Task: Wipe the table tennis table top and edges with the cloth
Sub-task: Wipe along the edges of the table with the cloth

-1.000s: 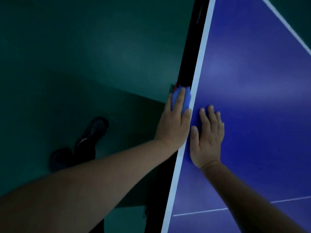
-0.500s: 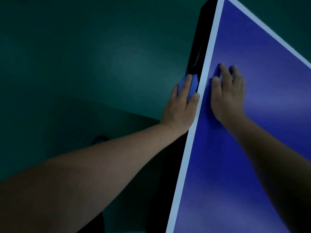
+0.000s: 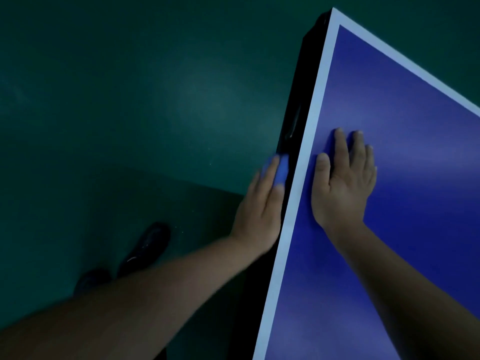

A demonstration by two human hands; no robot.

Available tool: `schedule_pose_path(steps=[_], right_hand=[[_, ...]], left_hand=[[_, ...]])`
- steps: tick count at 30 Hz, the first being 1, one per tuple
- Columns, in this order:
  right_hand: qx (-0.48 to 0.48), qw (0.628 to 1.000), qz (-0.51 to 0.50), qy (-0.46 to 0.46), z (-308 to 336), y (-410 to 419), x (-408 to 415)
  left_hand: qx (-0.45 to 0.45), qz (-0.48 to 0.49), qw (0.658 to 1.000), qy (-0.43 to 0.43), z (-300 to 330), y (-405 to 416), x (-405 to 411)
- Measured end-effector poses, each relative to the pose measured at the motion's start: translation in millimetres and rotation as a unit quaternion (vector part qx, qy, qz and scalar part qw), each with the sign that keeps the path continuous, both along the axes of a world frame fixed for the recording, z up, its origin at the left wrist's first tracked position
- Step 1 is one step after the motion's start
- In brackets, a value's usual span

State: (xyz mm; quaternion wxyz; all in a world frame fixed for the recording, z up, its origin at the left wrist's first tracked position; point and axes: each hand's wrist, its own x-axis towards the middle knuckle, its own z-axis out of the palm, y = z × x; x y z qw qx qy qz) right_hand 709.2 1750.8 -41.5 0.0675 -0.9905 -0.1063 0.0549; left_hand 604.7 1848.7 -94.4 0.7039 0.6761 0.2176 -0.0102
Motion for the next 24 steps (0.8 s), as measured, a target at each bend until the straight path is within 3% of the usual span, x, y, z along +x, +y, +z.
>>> schedule_pose_path(steps=[5, 9, 14, 21, 24], right_hand=[[-0.002, 1.0, -0.001, 0.005, 1, 1, -1], [-0.008, 1.0, -0.003, 0.003, 2, 3, -1], [-0.005, 1.0, -0.006, 0.005, 1, 2, -1], [-0.001, 1.0, 0.007, 0.008, 5, 2, 3], [0.008, 1.0, 0.018, -0.008, 6, 2, 11]], left_hand=[[-0.041, 0.041, 0.998, -0.006, -3, 34, 85], [-0.013, 0.015, 1.0, -0.023, 3, 13, 20], [-0.019, -0.017, 1.0, 0.016, 15, -15, -39], [-0.047, 0.006, 0.998, 0.052, 3, 43, 100], [-0.024, -0.016, 0.999, 0.031, 11, 50, 104]])
